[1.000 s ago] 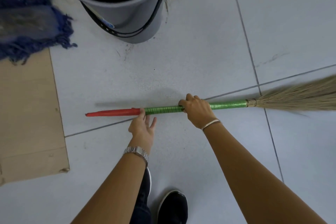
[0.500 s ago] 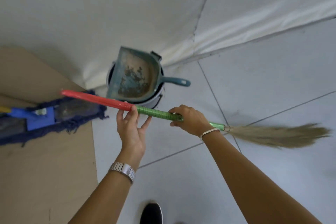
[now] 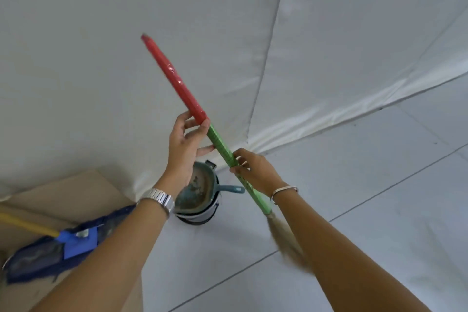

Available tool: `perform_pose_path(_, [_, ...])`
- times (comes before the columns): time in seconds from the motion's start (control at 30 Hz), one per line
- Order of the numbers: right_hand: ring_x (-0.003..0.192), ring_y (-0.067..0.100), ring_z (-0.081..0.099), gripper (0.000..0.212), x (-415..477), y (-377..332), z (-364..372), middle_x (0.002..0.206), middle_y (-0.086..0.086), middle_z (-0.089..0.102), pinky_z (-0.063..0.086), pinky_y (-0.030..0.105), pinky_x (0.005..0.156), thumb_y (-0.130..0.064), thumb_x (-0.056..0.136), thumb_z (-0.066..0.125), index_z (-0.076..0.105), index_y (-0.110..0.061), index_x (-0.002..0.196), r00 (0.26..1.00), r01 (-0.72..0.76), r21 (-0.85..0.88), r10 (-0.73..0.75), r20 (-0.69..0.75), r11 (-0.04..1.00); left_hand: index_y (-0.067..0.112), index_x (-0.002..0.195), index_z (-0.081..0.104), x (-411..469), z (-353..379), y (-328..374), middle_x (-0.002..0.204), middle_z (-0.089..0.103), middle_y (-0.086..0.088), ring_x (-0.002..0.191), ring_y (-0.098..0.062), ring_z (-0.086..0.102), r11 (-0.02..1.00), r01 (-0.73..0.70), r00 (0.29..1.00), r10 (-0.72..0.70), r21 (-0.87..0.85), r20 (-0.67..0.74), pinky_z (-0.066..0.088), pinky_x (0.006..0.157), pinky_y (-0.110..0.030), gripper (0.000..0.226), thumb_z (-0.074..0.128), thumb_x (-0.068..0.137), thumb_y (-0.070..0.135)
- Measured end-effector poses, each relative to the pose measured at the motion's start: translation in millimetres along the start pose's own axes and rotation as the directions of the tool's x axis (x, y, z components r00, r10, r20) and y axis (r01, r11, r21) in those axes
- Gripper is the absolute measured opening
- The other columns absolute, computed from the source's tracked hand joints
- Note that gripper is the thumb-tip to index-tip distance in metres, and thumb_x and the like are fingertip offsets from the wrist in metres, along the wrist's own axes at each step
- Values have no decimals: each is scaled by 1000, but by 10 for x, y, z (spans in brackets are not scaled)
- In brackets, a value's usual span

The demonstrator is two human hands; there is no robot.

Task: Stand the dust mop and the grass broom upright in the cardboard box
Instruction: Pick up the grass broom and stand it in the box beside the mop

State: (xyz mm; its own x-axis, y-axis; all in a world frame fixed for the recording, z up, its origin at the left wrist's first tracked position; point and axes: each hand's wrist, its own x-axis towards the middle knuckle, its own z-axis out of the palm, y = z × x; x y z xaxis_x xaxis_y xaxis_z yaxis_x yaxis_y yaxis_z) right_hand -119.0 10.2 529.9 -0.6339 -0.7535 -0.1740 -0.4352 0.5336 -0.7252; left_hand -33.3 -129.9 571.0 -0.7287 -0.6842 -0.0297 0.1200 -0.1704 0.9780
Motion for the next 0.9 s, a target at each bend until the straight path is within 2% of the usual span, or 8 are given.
perform_pose_path(0.13, [95, 32, 63, 24, -175, -509, -587, 110, 14, 66, 51, 47, 87, -18, 88, 61, 53, -9, 109, 1000, 10, 45, -9, -29, 999, 28, 101, 59, 18, 327, 823, 101, 60, 3, 92, -9, 66, 993, -97, 987, 87, 69, 138, 60, 63, -31, 20, 65, 84, 19])
perform_pose_path(0.2, [92, 31, 64, 23, -315, -759, -829, 107, 13, 66, 53, 44, 85, -16, 87, 62, 53, -8, 107, 998, 1, 111, 7, -63, 994, 24, 102, 59, -35, 471, 1256, 103, 63, -1, 90, -10, 68, 986, -141, 967, 117, 89, 227, 61, 64, -35, 22, 66, 83, 17])
perform_pose_path(0.33, [80, 16, 64, 15, -662, -1307, -1283, 87, -7, 60, 52, 19, 66, -14, 85, 65, 52, -18, 93, 991, 26, 241, 7, -134, 970, 22, 100, 61, -216, 677, 2244, 93, 70, 3, 87, -16, 70, 968, -215, 892, 142, 127, 428, 61, 64, -37, 25, 68, 80, 10])
perform_pose_path(0.43, [70, 5, 62, 20, -898, -1740, -1561, 83, -8, 60, 47, 9, 56, -11, 82, 67, 52, -24, 83, 982, 84, 268, -35, -184, 960, 22, 99, 62, -410, 757, 2916, 86, 71, 9, 85, -15, 70, 951, -271, 843, 161, 146, 513, 60, 61, -33, 26, 71, 76, 15])
perform_pose_path(0.6, [78, 18, 68, 25, -1271, -2523, -1970, 90, 6, 66, 49, 13, 59, -10, 80, 70, 52, -27, 77, 954, 241, 246, -184, -236, 939, 24, 100, 61, -833, 769, 3873, 96, 65, 1, 86, -13, 69, 913, -369, 828, 238, 173, 508, 61, 63, -38, 26, 71, 77, 18])
perform_pose_path(0.73, [79, 20, 70, 22, -1501, -3093, -2113, 83, 1, 67, 56, 36, 73, -16, 77, 75, 56, -27, 80, 919, 356, 226, -296, -262, 907, 23, 105, 60, -1158, 577, 4510, 99, 63, -1, 86, -10, 69, 870, -457, 816, 326, 187, 477, 61, 61, -37, 27, 69, 80, 16])
perform_pose_path(0.8, [75, 16, 68, 20, -1577, -3376, -2122, 79, -3, 66, 55, 32, 72, -21, 75, 77, 59, -24, 84, 896, 415, 221, -354, -268, 882, 23, 106, 59, -1300, 408, 4783, 103, 63, -5, 88, -11, 69, 848, -495, 812, 375, 188, 447, 61, 60, -37, 27, 68, 81, 17])
perform_pose_path(0.9, [67, 7, 65, 21, -1637, -3753, -2039, 75, -4, 65, 53, 18, 67, -22, 72, 79, 62, -22, 85, 865, 488, 256, -422, -271, 835, 22, 108, 60, -1471, 108, 5067, 114, 62, -16, 93, -14, 68, 829, -527, 816, 432, 187, 383, 61, 61, -39, 27, 66, 83, 17])
